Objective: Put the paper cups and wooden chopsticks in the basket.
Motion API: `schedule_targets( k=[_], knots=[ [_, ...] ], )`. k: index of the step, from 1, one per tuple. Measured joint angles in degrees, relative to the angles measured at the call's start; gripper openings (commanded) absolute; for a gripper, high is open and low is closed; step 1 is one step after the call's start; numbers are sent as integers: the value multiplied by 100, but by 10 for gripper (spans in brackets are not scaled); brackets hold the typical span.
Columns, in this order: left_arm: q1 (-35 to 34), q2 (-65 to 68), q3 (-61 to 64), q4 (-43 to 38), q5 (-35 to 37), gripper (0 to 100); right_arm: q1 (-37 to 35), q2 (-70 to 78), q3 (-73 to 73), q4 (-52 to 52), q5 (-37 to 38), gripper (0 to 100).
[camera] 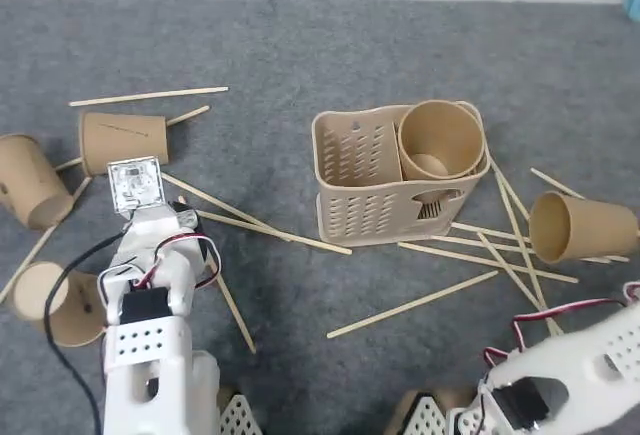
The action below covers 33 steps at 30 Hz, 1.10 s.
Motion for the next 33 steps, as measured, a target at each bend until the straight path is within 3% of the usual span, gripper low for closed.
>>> schedule_targets(
  k=[6,12,19,28,33],
  knots=[
    [0,0,0,0,0,13,-396,-1046,-536,1758,-158,8],
    [0,0,0,0,0,13,-993,-2558,-229,2497,-369,8],
    [0,0,0,0,0,13,-1688,-4765,1829,2048,-607,8],
    [0,0,0,0,0,13,-3174,-7824,5327,782,-615,8],
    [0,0,0,0,0,13,-3596,-8510,6303,308,-615,8]
  ],
)
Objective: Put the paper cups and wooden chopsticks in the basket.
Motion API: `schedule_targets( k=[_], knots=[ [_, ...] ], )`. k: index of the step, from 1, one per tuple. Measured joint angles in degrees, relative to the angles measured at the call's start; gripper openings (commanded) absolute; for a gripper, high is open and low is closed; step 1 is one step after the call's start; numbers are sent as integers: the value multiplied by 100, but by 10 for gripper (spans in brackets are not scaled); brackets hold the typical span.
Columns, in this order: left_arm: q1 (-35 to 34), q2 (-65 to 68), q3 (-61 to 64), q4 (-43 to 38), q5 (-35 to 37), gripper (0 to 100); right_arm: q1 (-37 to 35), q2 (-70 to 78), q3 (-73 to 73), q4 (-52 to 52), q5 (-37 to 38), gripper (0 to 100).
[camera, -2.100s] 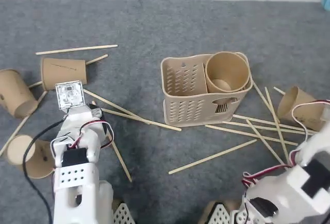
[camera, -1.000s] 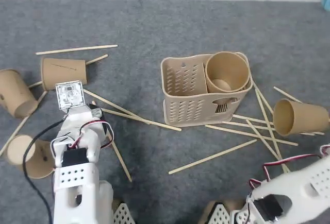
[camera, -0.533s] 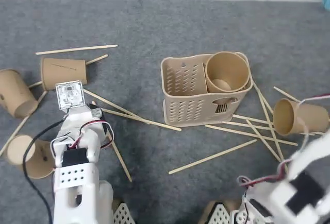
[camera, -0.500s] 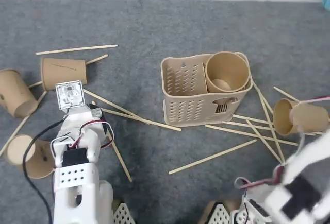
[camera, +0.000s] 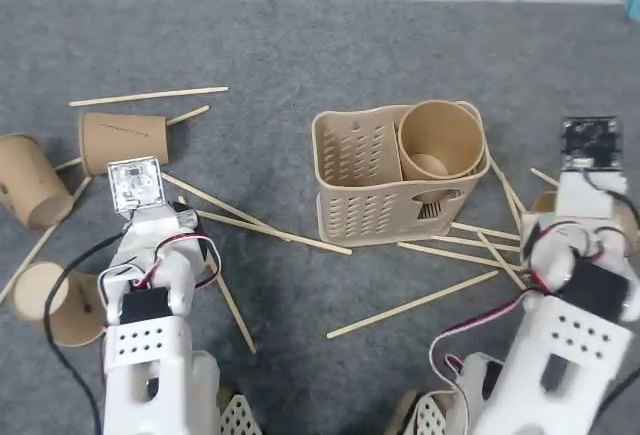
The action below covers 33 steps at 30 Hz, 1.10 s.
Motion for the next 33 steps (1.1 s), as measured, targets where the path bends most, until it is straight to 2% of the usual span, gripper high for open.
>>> schedule_targets(
  k=[6,12,21,33],
  knots=[
    [0,0,0,0,0,13,-141,62,1011,-1178,220,7],
    [0,0,0,0,0,13,44,404,1073,-1758,633,7],
    [0,0,0,0,0,13,413,2013,1073,-3059,1310,7],
    [0,0,0,0,0,13,1653,3209,563,-4114,2365,7]
  ],
)
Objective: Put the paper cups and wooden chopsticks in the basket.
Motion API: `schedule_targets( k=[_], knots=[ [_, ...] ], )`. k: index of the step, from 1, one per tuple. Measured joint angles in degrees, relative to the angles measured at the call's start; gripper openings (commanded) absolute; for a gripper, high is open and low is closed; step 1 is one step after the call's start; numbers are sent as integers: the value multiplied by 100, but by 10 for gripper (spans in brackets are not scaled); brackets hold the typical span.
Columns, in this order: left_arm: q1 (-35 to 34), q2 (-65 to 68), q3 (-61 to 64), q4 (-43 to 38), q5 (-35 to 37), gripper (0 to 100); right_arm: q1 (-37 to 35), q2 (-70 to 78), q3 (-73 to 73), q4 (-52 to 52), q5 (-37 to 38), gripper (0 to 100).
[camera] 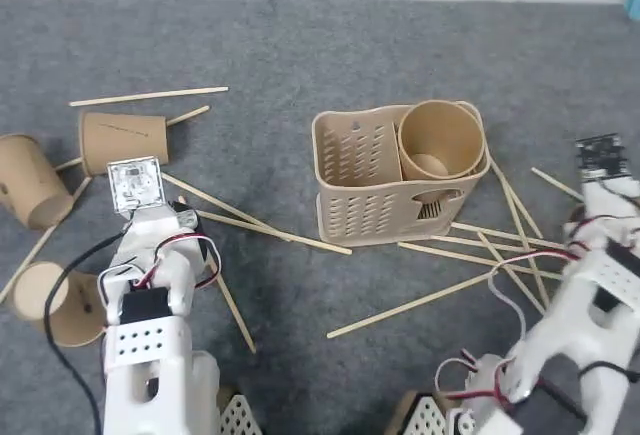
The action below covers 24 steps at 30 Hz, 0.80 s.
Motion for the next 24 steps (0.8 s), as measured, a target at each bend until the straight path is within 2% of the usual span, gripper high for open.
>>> schedule_targets(
  k=[7,17,20,24],
  knots=[
    [0,0,0,0,0,13,510,1116,-809,-1002,220,7],
    [0,0,0,0,0,13,844,3182,-2848,-1029,9,9],
    [0,0,0,0,0,13,844,3613,-3596,-554,-211,9],
    [0,0,0,0,0,13,791,4035,-4774,589,-598,10]
  ],
)
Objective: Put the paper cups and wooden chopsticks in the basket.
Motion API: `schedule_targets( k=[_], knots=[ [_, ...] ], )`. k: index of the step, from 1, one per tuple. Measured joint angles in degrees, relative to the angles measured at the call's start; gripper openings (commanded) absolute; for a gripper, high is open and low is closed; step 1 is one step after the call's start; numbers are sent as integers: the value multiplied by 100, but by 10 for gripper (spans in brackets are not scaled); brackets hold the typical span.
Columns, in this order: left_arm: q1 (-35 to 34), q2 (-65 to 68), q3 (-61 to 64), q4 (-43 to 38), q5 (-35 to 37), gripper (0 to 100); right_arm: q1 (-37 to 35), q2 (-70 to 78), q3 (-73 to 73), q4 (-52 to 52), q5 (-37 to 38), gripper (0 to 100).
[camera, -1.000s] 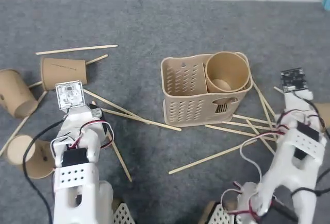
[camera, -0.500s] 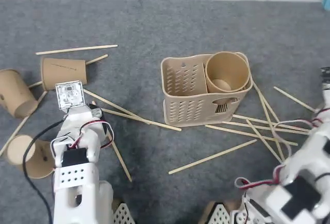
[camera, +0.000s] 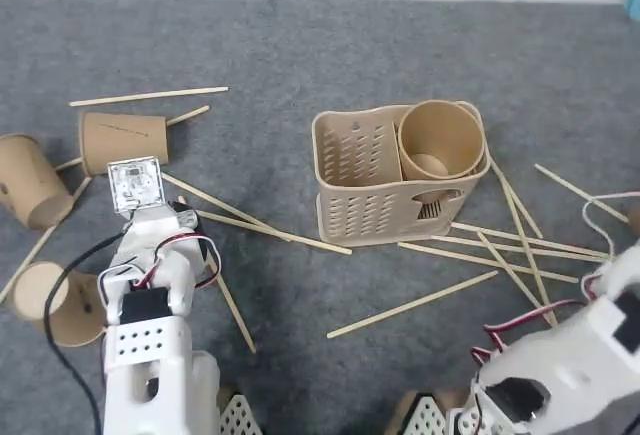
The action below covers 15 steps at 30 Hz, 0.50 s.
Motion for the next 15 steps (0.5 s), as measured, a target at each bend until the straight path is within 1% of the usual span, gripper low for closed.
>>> schedule_targets(
  k=[3,6,8,12,15],
  knots=[
    [0,0,0,0,0,13,-149,211,-914,1046,-246,10],
    [0,0,0,0,0,13,-334,334,-1767,2066,-316,12],
    [0,0,0,0,0,13,-422,387,-2259,2655,-325,42],
    [0,0,0,0,0,13,-457,396,-2945,3411,-325,136],
    [0,0,0,0,0,13,-431,396,-3341,3771,-325,140]
  ],
)
